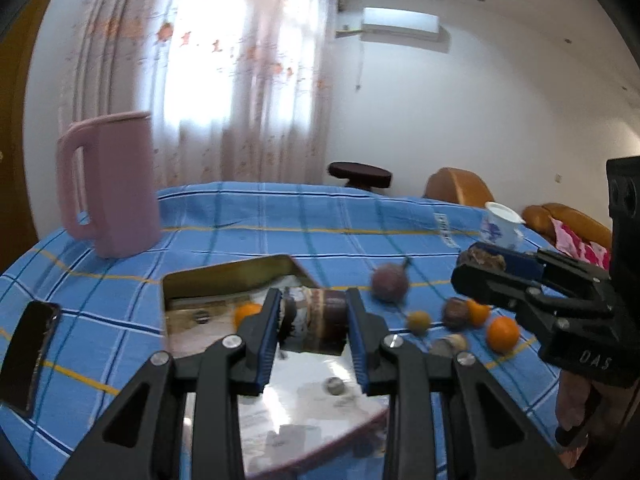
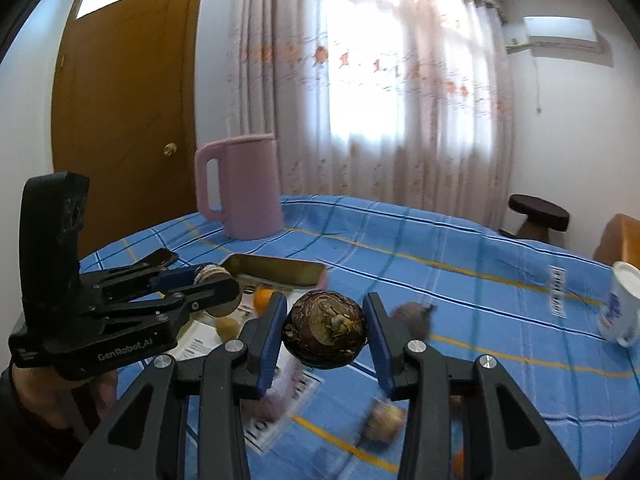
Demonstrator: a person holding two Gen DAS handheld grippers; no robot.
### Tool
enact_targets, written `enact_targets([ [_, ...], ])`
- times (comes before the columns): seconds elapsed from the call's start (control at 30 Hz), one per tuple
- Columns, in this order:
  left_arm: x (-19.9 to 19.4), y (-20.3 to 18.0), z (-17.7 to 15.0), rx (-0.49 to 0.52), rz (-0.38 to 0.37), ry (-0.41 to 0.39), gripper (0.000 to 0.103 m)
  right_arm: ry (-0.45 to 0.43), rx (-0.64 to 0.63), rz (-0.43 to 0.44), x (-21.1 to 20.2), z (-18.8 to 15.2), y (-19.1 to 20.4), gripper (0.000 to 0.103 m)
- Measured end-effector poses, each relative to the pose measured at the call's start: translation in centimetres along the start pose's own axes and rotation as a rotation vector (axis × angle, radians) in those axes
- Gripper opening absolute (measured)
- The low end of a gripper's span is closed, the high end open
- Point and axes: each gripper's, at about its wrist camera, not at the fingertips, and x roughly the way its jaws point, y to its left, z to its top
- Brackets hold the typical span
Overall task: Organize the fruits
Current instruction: 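Carry the brown fruit in the right tool while the left tool carries the cylinder over the tin box, then open both tools to drop the brown fruit and cylinder into the tin box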
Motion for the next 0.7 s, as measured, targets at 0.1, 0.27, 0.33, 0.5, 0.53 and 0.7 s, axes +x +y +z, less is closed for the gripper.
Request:
enact_targets([
  [0.1, 0.8, 1.6, 0.0, -0.019, 0.033, 0.022, 0.033, 0.03, -0.023, 0.025, 2.5, 0.5, 1.2, 0.041],
  [0.27, 1.8, 3.1, -0.6, -0.032, 0.039, 0.062, 0.033, 0.095, -0.06, 0.054, 6.1, 0.1, 3.1, 0.041],
  [0.33, 2.1, 3.6, -0.7, -0.048, 0.032, 0.076, 0.033, 0.116, -0.075, 0.052, 7.1, -0.2, 3.6, 0.042],
  [0.5, 2.9, 4.7, -1.1, -0.06, 0.04, 0.1, 0.033, 0.163, -0.079, 0.059, 8.7, -1.0, 4.3, 0.042],
  [0.53, 2.9, 4.6, -1.0, -0.058, 0.04, 0.104, 0.033, 0.168, -0.08, 0.061, 8.7, -1.1, 4.3, 0.042],
  [0.7, 3.4, 4.5, -1.3, -0.05, 0.047, 0.128, 0.033, 0.203, -0.083, 0.049, 9.6, -1.3, 4.4, 0.042],
])
